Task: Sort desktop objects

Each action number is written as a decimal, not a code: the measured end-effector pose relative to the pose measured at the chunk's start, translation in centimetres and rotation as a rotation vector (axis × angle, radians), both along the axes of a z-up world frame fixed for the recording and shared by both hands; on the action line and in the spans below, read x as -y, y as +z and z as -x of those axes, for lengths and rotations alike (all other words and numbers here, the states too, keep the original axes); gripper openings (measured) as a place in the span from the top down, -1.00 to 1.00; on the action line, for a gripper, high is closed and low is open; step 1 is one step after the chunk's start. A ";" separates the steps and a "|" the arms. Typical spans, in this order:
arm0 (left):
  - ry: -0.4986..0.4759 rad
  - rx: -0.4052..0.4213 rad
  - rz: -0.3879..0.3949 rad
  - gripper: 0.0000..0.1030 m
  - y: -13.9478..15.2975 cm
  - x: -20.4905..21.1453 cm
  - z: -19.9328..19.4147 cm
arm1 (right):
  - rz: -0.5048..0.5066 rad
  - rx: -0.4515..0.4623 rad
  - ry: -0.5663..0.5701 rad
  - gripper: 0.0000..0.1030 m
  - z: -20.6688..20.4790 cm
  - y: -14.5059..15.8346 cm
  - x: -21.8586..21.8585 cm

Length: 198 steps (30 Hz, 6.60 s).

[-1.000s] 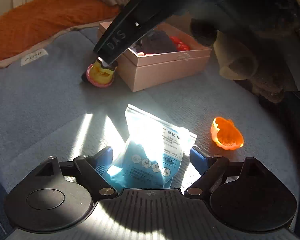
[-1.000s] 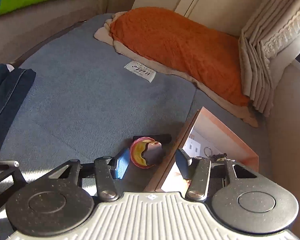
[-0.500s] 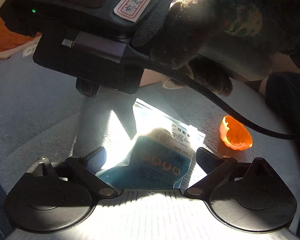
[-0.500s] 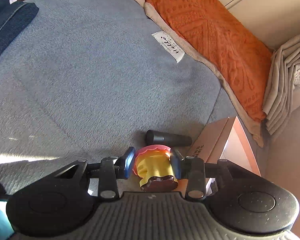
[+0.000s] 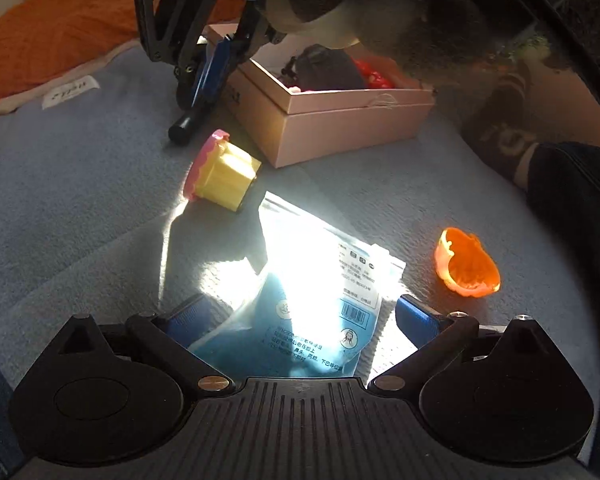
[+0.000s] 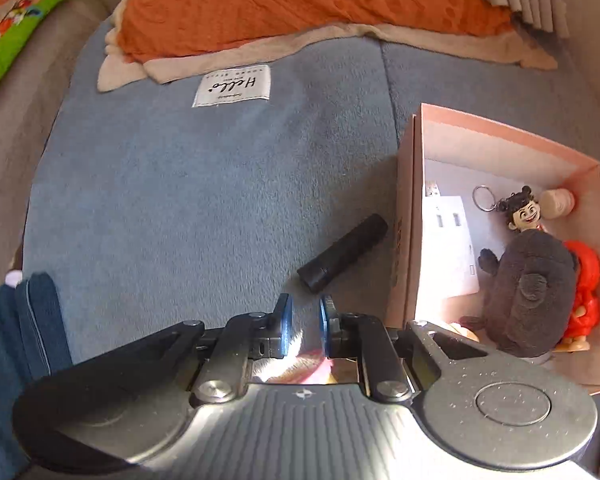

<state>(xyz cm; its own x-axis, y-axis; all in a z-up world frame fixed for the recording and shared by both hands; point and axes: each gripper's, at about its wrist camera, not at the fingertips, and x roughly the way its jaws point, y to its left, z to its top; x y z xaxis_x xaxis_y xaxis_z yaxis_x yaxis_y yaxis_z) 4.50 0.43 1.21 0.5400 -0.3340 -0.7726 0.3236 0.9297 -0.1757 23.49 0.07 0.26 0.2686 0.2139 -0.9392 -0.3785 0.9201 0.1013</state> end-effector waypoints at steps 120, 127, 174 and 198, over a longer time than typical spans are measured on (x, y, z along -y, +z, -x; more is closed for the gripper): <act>0.017 0.115 -0.106 -1.00 -2.3 4.6 -0.7 | 0.156 0.295 -0.251 -0.42 17.7 -2.7 22.1; 0.236 0.097 -0.147 -1.00 -2.0 1.0 -2.4 | 0.105 0.325 -0.012 -0.44 20.4 -2.6 18.4; -0.001 0.101 0.019 -1.00 -1.9 2.9 -0.8 | 0.255 0.279 -0.062 -0.33 16.4 -3.8 20.2; -0.118 0.150 -0.096 -1.00 -3.9 7.4 -1.0 | 0.205 0.211 -0.198 -0.69 15.4 -3.9 21.4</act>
<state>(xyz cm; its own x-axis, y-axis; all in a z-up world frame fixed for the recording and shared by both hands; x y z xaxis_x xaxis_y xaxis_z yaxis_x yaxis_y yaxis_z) 5.54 -6.93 -2.70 0.6130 -0.3308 -0.7175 0.4473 0.8939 -0.0299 8.14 -21.37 -3.68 0.4787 -0.0490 -0.8766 -0.1835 0.9708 -0.1544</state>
